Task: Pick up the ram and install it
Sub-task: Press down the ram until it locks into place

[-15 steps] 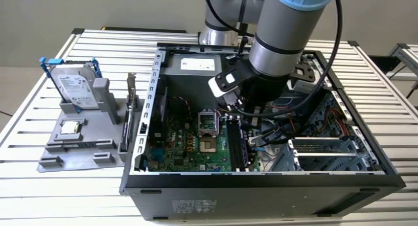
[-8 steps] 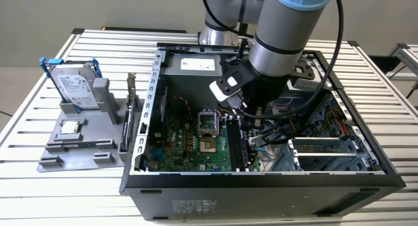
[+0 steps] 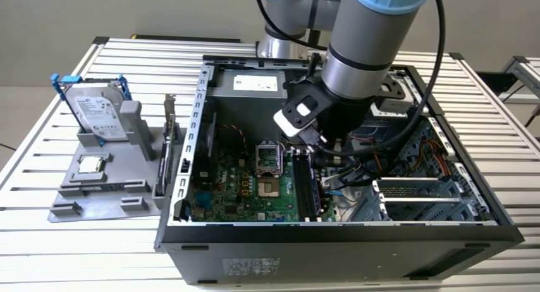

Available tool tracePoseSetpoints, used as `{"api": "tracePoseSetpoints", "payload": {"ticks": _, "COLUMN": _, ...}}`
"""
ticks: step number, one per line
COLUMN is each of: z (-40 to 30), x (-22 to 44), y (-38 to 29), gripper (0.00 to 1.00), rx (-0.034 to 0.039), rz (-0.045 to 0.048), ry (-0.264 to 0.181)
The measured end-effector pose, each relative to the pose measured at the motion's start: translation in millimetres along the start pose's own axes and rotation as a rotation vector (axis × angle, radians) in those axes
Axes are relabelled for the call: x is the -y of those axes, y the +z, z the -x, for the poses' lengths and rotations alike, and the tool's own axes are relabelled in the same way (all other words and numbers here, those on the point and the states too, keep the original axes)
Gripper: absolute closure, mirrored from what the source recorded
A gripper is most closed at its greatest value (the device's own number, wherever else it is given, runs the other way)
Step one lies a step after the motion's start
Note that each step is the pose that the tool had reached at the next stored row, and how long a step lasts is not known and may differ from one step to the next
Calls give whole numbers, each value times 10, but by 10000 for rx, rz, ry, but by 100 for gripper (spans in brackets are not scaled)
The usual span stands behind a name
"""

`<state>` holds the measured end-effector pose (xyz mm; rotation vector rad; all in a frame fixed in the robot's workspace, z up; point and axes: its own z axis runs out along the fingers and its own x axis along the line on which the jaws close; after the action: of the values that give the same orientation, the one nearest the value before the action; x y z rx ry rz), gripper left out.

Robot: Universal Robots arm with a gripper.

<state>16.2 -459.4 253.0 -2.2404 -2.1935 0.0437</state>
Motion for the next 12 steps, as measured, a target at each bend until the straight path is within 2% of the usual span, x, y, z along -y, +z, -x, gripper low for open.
{"api": "tracePoseSetpoints", "payload": {"ticks": 7, "z": -9, "x": 0, "y": 11, "gripper": 100, "rx": 9, "rz": 13, "ry": -831}}
{"api": "tracePoseSetpoints", "payload": {"ticks": 12, "z": -20, "x": 0, "y": 13, "gripper": 100, "rx": 9, "rz": 11, "ry": -828}}
